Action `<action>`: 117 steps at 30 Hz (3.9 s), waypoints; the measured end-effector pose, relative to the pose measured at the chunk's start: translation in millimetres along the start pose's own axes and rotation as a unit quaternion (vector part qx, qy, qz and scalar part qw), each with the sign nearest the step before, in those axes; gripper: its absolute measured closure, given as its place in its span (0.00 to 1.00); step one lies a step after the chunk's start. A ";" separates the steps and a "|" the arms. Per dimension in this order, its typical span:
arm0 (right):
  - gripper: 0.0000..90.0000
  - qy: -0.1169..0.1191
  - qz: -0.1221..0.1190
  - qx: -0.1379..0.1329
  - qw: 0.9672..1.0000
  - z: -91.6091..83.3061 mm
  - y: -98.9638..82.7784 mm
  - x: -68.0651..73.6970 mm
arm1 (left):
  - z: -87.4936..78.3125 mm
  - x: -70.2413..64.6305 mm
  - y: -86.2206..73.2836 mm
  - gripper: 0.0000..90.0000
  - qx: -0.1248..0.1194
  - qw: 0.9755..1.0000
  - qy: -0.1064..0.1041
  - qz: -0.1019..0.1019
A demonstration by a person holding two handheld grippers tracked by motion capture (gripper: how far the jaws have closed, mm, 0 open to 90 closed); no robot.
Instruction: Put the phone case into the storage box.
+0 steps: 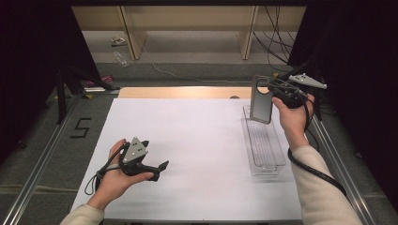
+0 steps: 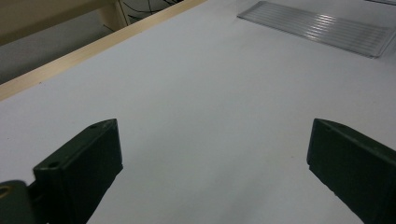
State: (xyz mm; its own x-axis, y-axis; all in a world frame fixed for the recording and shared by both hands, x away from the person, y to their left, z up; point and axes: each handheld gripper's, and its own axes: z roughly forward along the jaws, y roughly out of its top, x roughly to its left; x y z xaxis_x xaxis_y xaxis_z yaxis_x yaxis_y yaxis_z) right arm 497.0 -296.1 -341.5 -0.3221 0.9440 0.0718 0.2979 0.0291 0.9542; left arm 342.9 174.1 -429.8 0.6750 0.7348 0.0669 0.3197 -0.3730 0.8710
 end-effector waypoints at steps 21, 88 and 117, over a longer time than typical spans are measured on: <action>0.91 -0.005 0.001 0.005 1.000 5.3 -2.4 -0.2 | 0.7 -1.5 0.6 0.03 0.000 1.000 -0.001 0.002; 0.91 0.004 -0.014 0.036 0.999 32.7 -10.2 -6.9 | 0.0 -1.1 1.8 0.05 -0.005 1.000 -0.002 -0.002; 0.91 0.006 -0.018 0.045 0.999 40.7 -16.2 -10.2 | -1.4 0.1 3.0 0.05 -0.007 1.000 -0.001 -0.004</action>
State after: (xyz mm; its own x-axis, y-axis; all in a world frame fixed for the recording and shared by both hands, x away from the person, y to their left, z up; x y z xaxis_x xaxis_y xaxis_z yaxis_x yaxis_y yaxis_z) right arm 532.0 -292.9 -369.5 -0.3442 0.9380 0.0421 0.3661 0.0928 0.9259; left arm 343.0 173.9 -426.5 0.6733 0.7370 0.0590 0.3156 -0.3587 0.8785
